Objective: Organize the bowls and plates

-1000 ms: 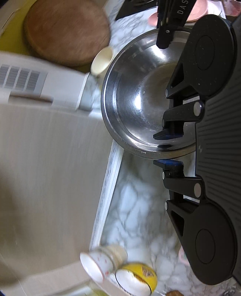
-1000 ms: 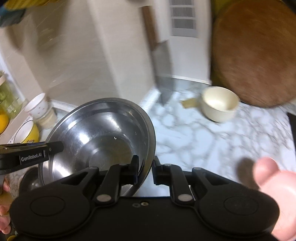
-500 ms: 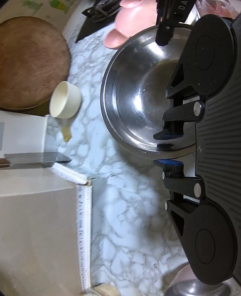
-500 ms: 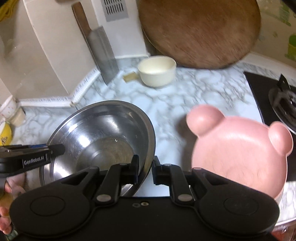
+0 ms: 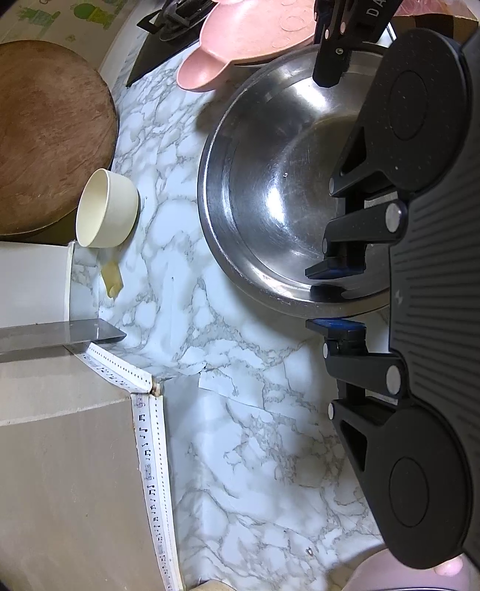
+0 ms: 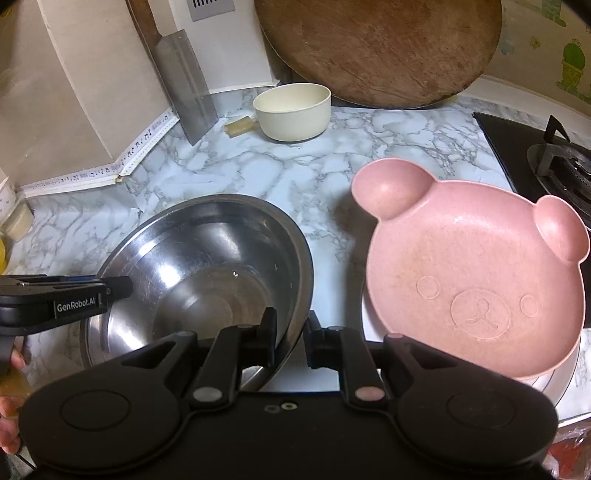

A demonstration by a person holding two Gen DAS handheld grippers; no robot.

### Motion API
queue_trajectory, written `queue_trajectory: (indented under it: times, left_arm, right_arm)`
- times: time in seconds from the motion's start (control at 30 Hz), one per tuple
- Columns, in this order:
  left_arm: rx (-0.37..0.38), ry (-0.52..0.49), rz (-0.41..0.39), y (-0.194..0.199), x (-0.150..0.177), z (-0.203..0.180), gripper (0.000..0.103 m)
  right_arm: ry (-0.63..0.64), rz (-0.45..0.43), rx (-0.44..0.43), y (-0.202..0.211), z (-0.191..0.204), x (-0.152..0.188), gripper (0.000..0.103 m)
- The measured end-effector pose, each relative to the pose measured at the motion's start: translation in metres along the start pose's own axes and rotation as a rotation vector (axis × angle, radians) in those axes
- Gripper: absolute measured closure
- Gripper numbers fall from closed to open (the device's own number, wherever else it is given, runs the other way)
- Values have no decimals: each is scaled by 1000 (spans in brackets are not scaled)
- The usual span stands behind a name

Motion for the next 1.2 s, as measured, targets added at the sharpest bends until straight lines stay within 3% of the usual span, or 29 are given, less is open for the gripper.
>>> queue_trajectory:
  times: [0.57, 0.93, 1.2]
  left_arm:
    - [21, -2, -23, -2, -1, 0, 82]
    - [25, 6, -24, 2, 0, 2, 82]
    - [17, 8, -68, 25, 1, 9, 82]
  right_arm:
    - [-6, 11, 16, -9, -2, 2, 87]
    - [-10, -4, 25, -1, -4, 0, 77]
    - [-5, -67, 16, 22, -9, -6, 67]
Point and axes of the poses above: each gripper's, at about its wrist camera, not at the fingertips, and y roughly against the way its jaws point, z to its left, x to its underside, the point moved 6 cm from there along -y, roughly the way its jaws point, and after that the axes turned 2 degrees about x, right-handed, at the moved point
